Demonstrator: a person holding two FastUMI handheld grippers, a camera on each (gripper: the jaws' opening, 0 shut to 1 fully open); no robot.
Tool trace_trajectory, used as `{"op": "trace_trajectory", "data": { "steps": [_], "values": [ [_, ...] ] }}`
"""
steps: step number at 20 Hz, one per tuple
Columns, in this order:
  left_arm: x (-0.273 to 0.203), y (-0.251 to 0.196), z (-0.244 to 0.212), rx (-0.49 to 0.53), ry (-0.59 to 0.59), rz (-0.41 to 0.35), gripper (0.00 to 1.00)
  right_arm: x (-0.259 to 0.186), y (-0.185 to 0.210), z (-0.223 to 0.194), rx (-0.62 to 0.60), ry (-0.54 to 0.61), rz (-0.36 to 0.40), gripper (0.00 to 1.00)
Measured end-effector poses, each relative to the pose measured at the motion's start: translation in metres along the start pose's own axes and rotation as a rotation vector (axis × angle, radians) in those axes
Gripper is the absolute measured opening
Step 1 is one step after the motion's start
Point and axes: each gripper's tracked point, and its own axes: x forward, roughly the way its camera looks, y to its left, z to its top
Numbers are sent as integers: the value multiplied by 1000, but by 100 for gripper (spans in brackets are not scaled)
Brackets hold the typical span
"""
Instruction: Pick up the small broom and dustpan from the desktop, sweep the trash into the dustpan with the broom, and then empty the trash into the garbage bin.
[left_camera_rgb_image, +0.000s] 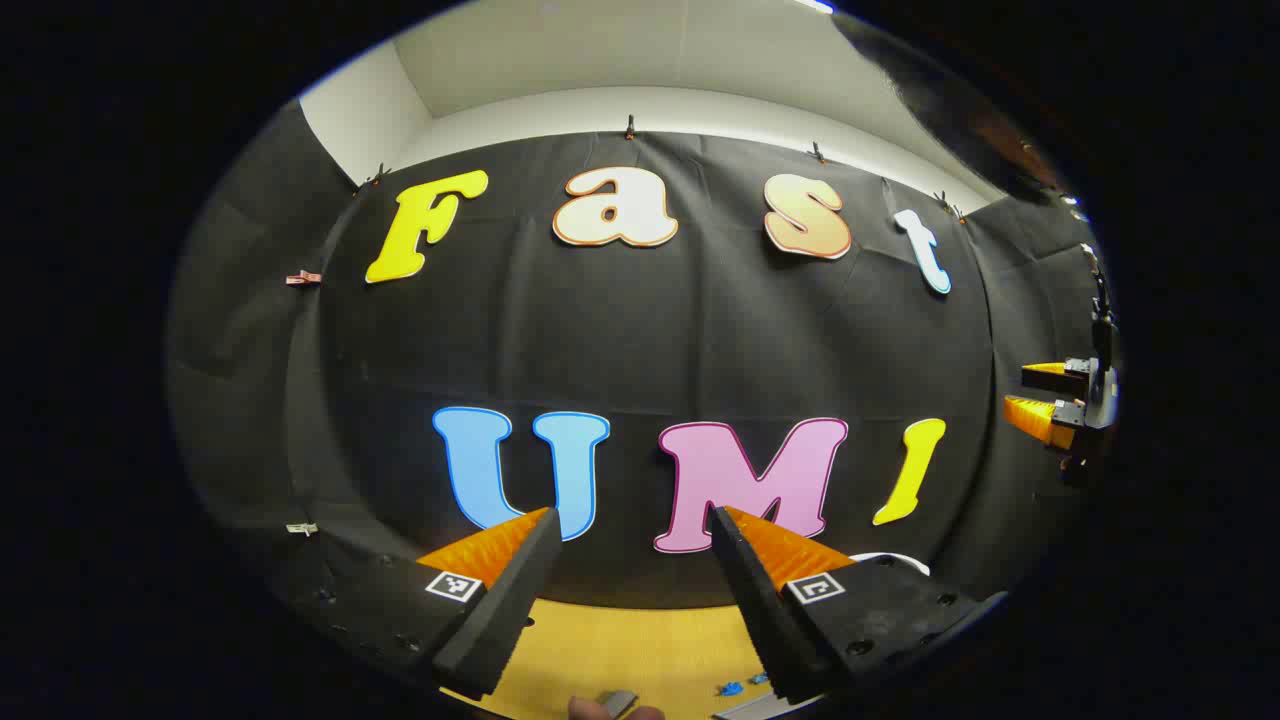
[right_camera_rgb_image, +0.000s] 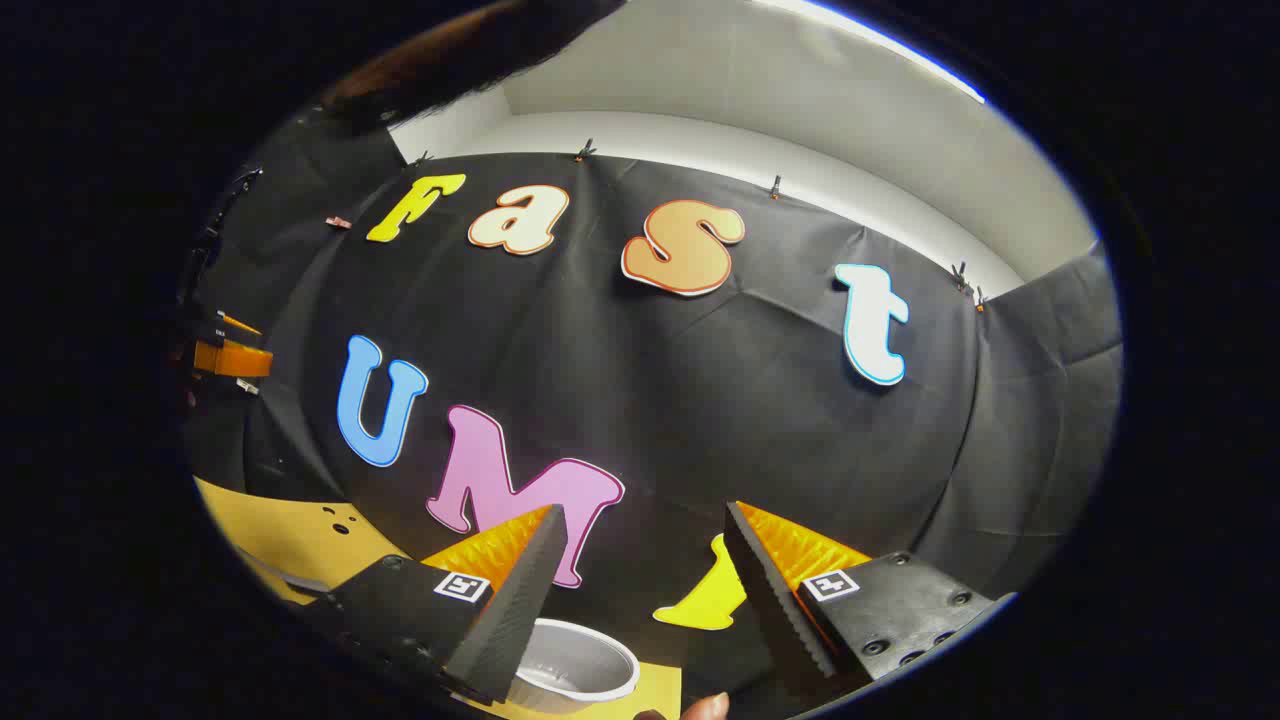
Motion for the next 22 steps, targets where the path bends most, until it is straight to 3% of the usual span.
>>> {"op": "trace_trajectory", "data": {
  "steps": [1, 10, 13, 16, 19, 22],
  "values": [
    [-1, 1, -6, -2, 9, 13, 95, 3, 4, -5, 14, 9, 17, 97],
    [-12, -9, -13, 14, 32, 46, 95, 3, 1, -12, 24, 9, 50, 97],
    [-19, -7, -13, 13, 38, 65, 95, 2, -8, -7, 33, 4, 37, 100],
    [-26, -3, -5, 24, 31, 82, 95, -2, -15, 0, 25, 7, 30, 97],
    [-32, -4, -2, 22, 17, 81, 95, -8, -23, 2, 10, 10, 23, 100],
    [-32, -8, -6, 18, 23, 65, 95, -24, -27, 0, 18, 34, 18, 97]
  ]
}}
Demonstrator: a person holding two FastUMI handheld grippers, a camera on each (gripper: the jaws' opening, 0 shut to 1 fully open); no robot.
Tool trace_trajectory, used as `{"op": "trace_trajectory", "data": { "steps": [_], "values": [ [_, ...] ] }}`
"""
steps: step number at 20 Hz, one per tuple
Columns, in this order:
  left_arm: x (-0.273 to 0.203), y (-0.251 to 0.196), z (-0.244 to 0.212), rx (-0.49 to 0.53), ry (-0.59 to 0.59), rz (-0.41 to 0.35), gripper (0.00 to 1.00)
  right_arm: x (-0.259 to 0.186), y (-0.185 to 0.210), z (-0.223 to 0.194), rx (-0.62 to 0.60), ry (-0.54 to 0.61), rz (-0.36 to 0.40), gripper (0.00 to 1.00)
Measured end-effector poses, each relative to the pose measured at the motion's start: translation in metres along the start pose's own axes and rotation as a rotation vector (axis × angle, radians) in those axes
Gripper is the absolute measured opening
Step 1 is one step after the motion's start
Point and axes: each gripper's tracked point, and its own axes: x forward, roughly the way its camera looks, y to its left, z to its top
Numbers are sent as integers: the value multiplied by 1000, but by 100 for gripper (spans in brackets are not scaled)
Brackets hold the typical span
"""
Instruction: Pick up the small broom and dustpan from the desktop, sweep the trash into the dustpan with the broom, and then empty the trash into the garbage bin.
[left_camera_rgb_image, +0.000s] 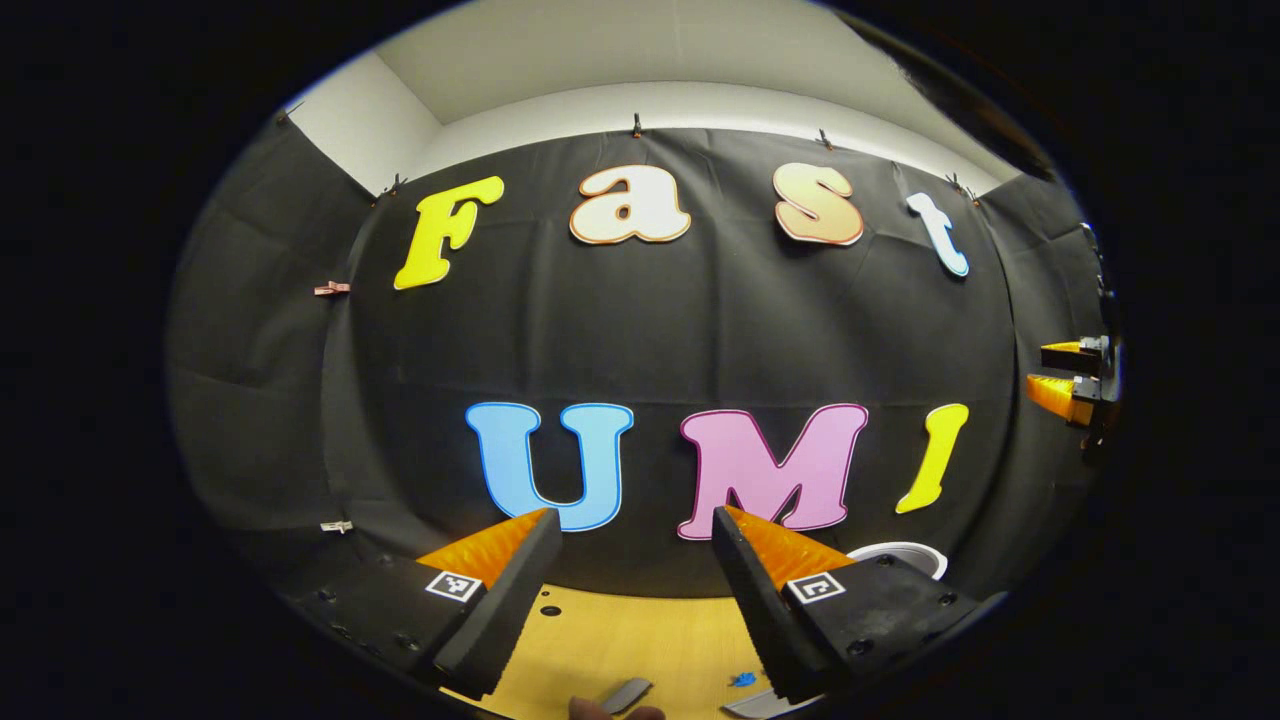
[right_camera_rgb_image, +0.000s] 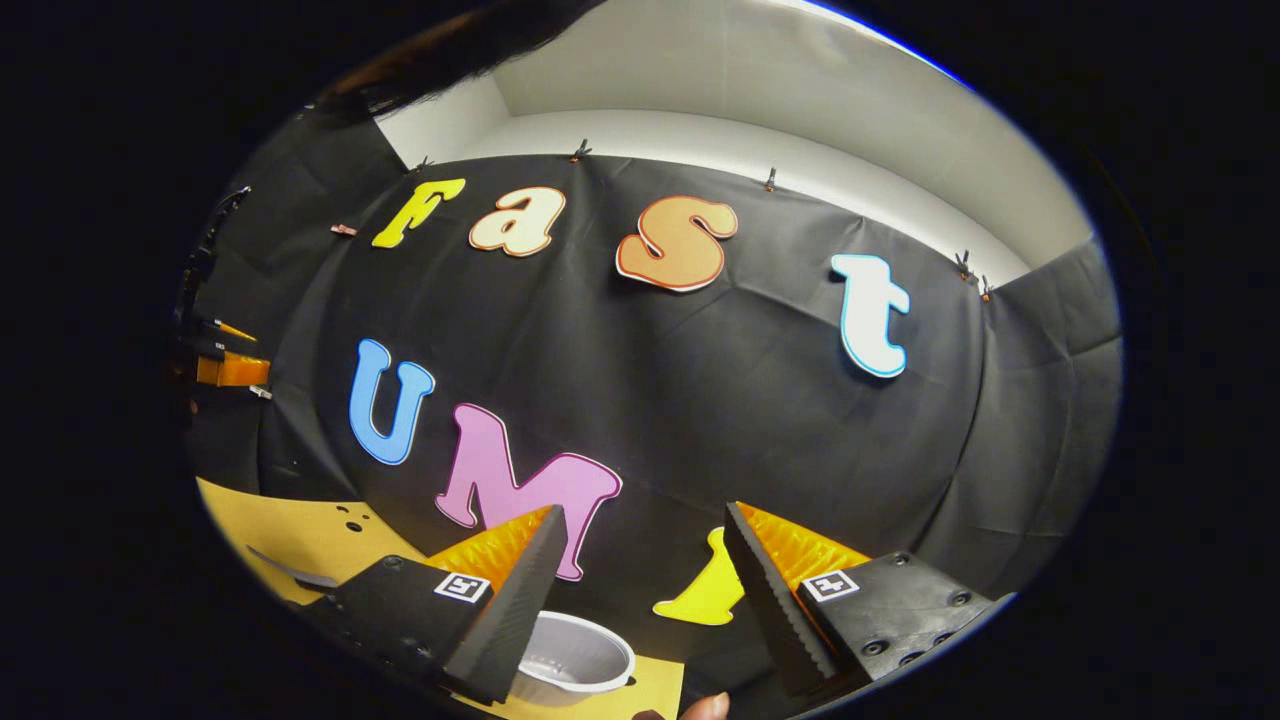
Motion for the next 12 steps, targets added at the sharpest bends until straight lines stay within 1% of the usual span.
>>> {"op": "trace_trajectory", "data": {
  "steps": [1, 2, 3, 4, 5, 6, 7, 9, 12],
  "values": [
    [-1, -1, -7, 2, 12, -11, 95, -7, 1, -6, -4, 21, 10, 97],
    [-3, -1, -13, 11, 30, -18, 95, -12, 6, -13, -8, 45, 24, 93],
    [-4, 1, -23, 25, 52, -25, 95, -17, 12, -20, -6, 67, 40, 97],
    [-6, 3, -31, 38, 73, -35, 95, -20, 20, -28, 3, 95, 60, 97],
    [-6, 6, -41, 46, 95, -45, 95, -26, 29, -38, 17, 125, 78, 100],
    [-6, 8, -51, 47, 120, -62, 95, -31, 39, -48, 36, 153, 97, 97],
    [-6, 12, -62, 44, 145, -77, 95, -35, 50, -56, 56, 180, 115, 97],
    [-5, 20, -92, 44, 203, -103, 95, -49, 76, -79, 88, 249, 150, 97],
    [-5, 33, -150, 65, 319, -152, 95, -76, 118, -121, 109, 377, 183, 98]
  ]
}}
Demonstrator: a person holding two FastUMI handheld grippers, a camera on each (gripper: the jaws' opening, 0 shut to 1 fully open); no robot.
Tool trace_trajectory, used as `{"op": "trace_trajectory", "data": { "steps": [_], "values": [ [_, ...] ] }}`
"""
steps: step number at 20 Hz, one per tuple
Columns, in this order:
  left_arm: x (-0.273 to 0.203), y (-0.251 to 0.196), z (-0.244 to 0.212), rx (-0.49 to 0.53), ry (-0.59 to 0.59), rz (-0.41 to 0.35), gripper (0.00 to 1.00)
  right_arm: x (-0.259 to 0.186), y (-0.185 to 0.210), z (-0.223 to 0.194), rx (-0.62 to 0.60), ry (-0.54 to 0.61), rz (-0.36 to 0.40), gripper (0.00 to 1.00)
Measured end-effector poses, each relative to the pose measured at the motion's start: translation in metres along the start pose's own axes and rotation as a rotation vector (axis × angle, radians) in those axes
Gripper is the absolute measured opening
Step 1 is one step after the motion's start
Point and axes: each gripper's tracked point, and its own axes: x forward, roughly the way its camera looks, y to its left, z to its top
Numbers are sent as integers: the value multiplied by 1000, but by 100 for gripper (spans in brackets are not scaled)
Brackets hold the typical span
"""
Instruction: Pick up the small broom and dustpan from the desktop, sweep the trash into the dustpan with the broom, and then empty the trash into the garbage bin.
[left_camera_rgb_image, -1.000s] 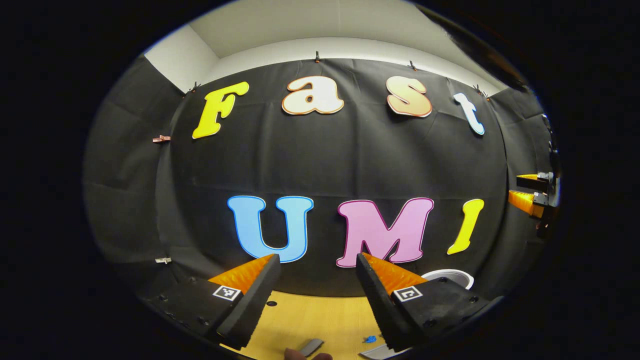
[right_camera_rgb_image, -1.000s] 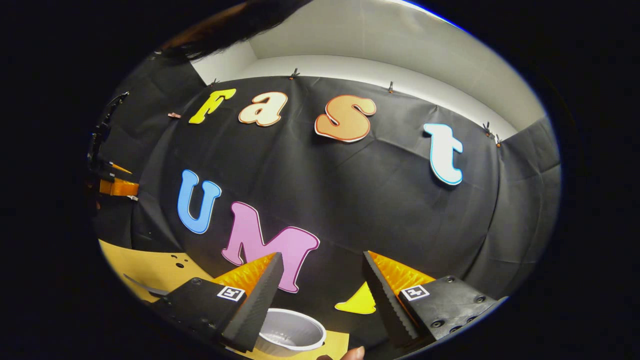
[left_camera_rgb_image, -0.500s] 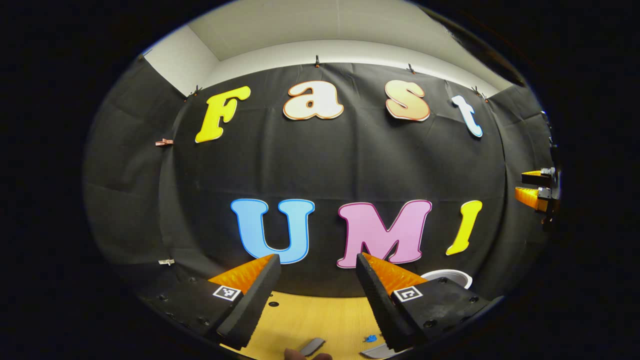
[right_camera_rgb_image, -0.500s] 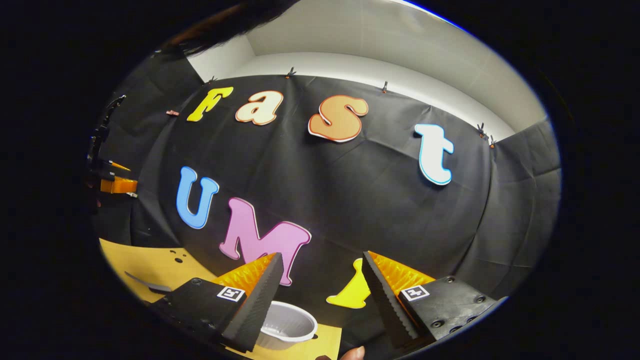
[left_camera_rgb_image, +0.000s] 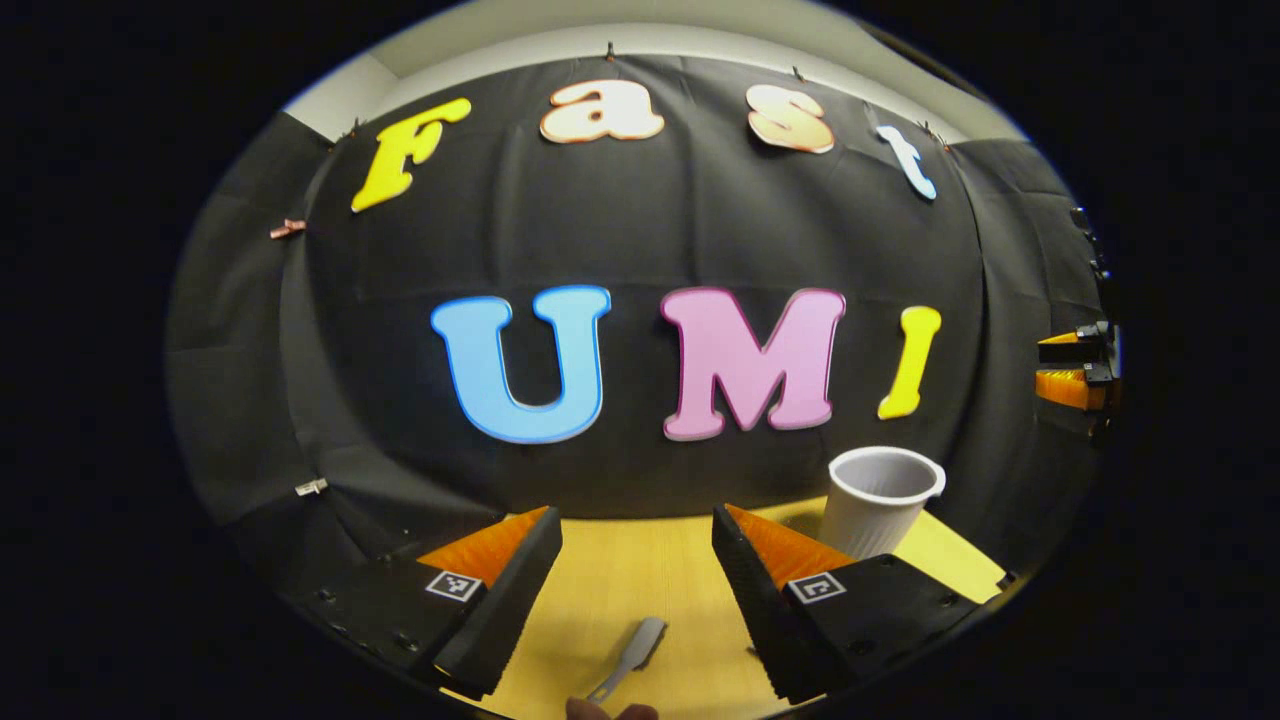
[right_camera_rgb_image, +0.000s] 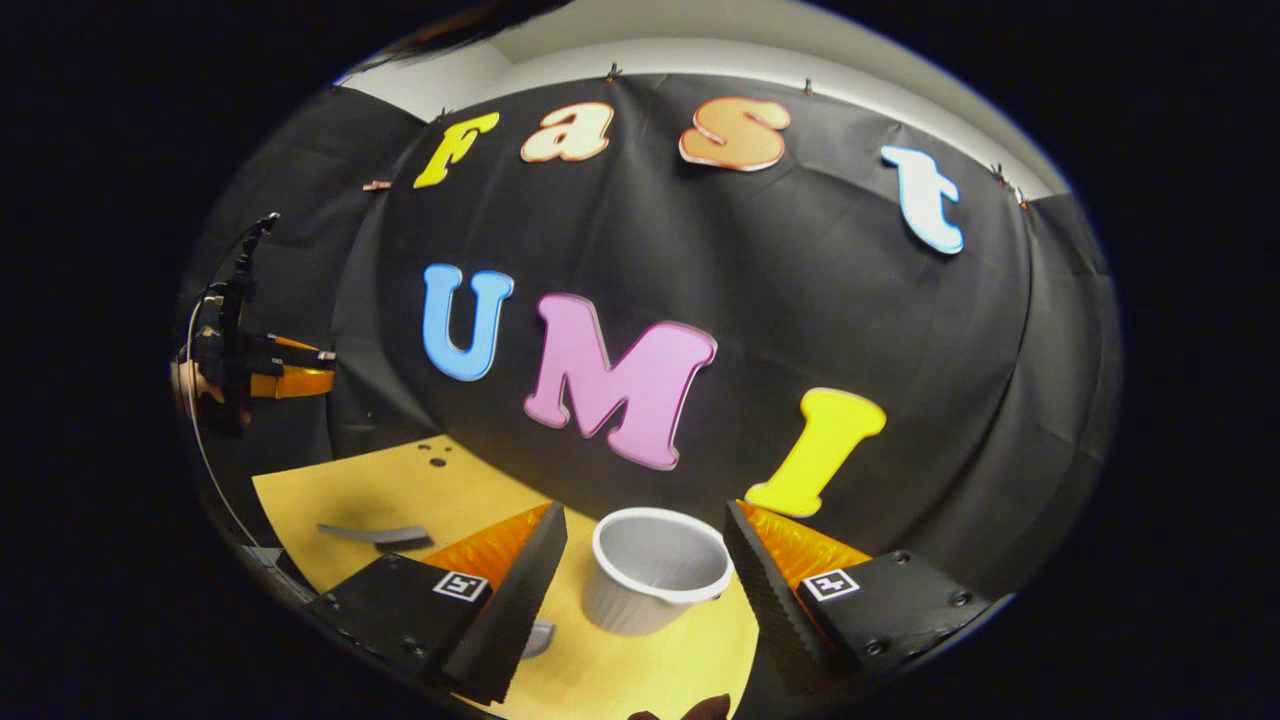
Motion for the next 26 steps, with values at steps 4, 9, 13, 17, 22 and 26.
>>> {"op": "trace_trajectory", "data": {
  "steps": [4, 9, 13, 17, 22, 26],
  "values": [
    [20, 4, -80, 27, 164, -95, 95, 1, 61, -70, 85, 177, 52, 98],
    [35, 3, -171, 45, 372, -196, 95, 4, 127, -149, 110, 356, 92, 97],
    [44, 6, -241, 72, 562, -252, 95, 1, 155, -218, 133, 522, 111, 97],
    [63, 8, -301, 74, 719, -285, 95, 9, 166, -286, 143, 672, 105, 97],
    [94, 11, -349, 95, 834, -301, 95, 22, 174, -350, 198, 858, 97, 97],
    [108, 19, -374, 128, 927, -300, 95, 34, 186, -390, 177, 985, 131, 98]
  ]
}}
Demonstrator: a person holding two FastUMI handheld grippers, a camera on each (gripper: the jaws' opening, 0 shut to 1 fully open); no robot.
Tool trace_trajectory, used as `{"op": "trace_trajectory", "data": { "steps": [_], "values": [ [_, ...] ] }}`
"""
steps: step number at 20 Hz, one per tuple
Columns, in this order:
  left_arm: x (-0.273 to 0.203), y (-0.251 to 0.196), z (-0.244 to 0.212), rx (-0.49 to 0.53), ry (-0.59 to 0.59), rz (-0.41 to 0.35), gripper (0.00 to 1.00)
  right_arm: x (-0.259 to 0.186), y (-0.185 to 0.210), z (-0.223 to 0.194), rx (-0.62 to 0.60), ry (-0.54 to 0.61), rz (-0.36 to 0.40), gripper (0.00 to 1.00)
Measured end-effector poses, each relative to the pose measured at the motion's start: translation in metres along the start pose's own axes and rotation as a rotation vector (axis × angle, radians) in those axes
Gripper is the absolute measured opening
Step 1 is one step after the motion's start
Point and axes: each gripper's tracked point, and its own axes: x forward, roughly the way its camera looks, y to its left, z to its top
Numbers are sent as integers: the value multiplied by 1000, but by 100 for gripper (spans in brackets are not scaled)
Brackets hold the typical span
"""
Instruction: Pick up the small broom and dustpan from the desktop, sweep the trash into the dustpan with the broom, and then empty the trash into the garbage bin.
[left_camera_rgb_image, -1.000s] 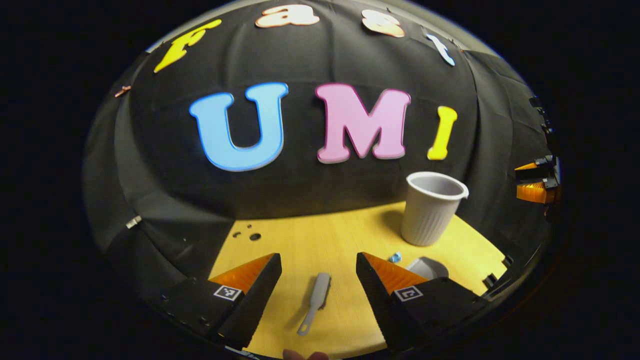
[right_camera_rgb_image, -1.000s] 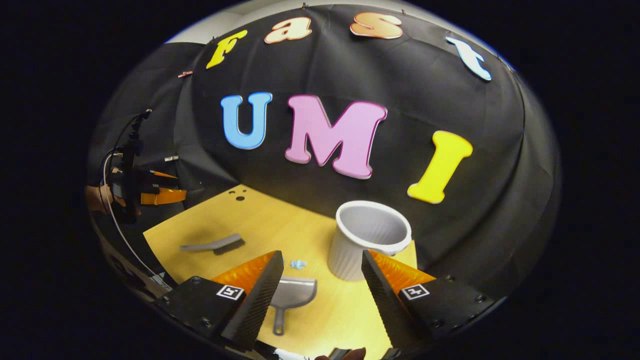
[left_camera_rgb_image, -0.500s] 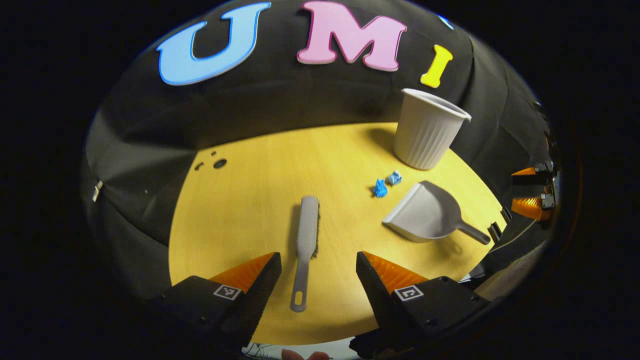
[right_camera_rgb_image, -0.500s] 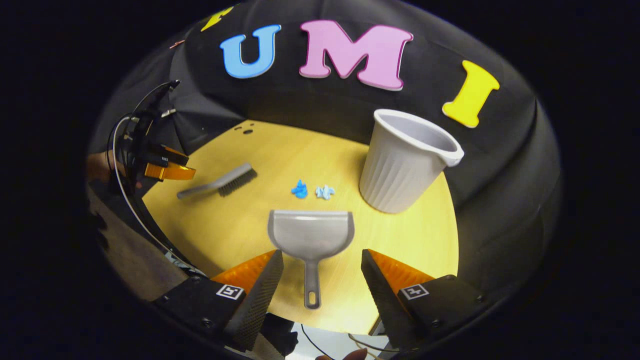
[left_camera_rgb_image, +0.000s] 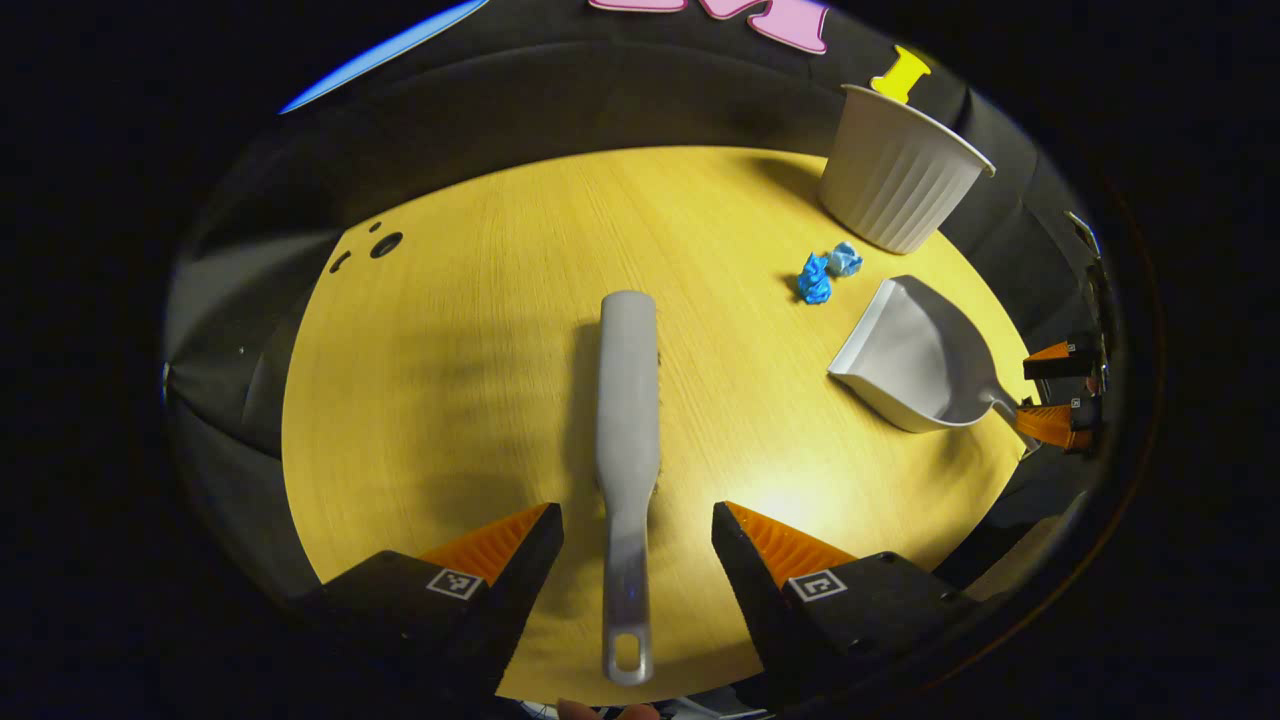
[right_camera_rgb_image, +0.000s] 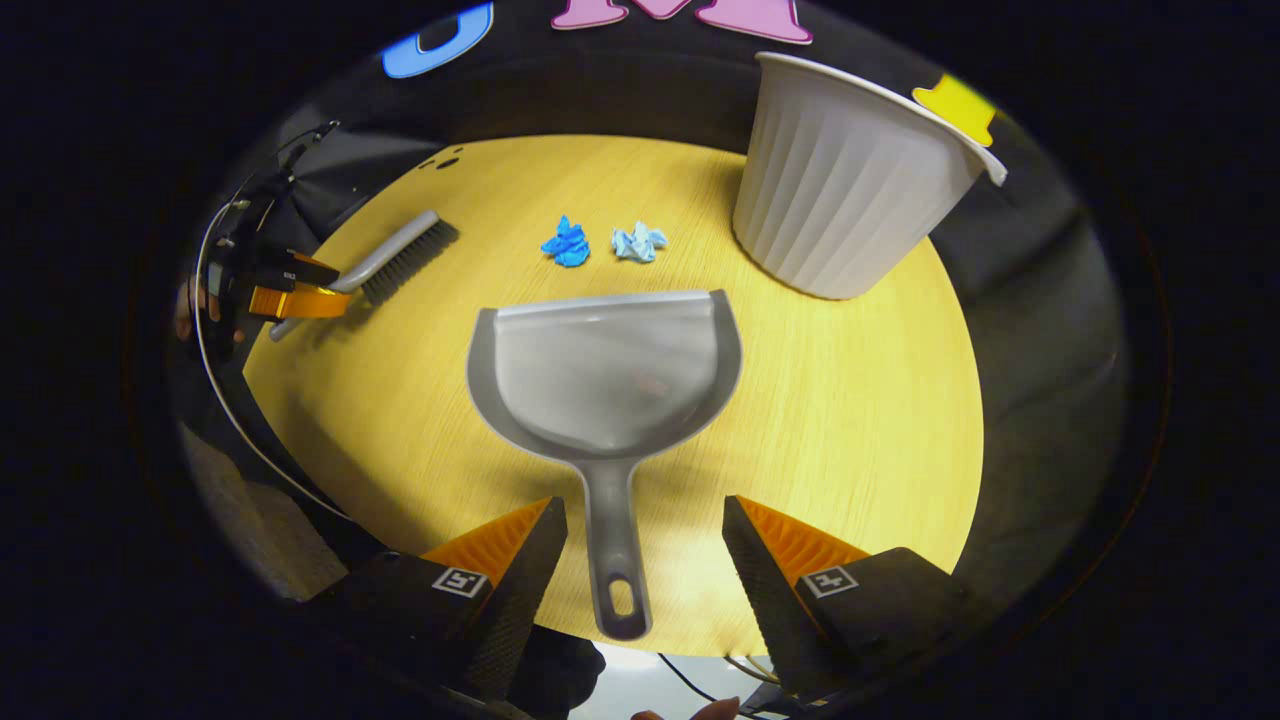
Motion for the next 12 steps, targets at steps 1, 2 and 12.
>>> {"op": "trace_trajectory", "data": {
  "steps": [1, 2, 12],
  "values": [
    [4, 1, -2, -3, 28, -5, 95, 10, 2, -3, -11, 30, 3, 98],
    [9, 2, -4, -4, 48, -9, 95, 18, 3, -7, -16, 66, 5, 98],
    [35, 6, -10, 66, 194, -16, 91, 59, 16, -10, 6, 247, 38, 91]
  ]
}}
